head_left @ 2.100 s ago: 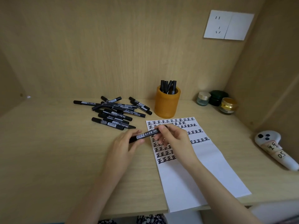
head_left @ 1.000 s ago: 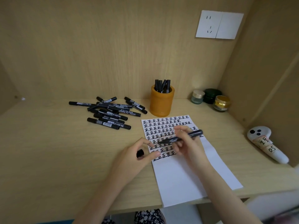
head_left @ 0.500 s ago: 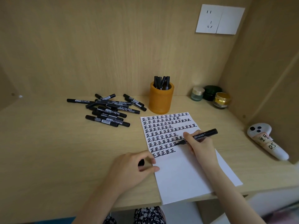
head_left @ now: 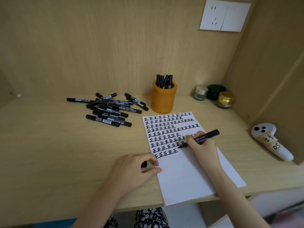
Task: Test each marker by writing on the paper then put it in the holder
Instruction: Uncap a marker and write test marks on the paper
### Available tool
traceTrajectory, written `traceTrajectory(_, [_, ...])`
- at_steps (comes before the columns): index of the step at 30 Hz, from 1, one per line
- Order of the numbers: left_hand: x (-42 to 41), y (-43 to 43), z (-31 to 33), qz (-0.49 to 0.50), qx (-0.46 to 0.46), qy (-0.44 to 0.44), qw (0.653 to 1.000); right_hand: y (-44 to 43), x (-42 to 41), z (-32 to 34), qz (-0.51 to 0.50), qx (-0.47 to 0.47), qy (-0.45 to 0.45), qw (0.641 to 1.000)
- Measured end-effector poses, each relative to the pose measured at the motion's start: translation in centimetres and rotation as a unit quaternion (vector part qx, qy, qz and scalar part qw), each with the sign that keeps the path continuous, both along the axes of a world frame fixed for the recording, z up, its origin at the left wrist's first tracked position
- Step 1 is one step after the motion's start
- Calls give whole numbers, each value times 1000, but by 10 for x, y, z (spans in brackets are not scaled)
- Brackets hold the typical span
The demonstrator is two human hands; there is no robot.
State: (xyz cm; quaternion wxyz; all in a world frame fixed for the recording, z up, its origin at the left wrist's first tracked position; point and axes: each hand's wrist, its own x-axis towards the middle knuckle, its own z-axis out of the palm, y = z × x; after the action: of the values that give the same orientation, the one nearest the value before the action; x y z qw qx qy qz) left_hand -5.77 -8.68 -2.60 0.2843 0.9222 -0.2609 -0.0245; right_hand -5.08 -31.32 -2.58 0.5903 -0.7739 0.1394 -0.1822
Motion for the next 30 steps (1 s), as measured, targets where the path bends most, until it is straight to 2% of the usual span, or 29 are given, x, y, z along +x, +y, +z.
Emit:
traceTrajectory(11, [1, 0, 0, -1, -6, -3, 1000, 0, 0, -1, -23, -50, -4, 998])
traceTrajectory(30, [1, 1, -1, 2, -9, -2, 1000, 0, -2, 3, -9, -42, 11, 999])
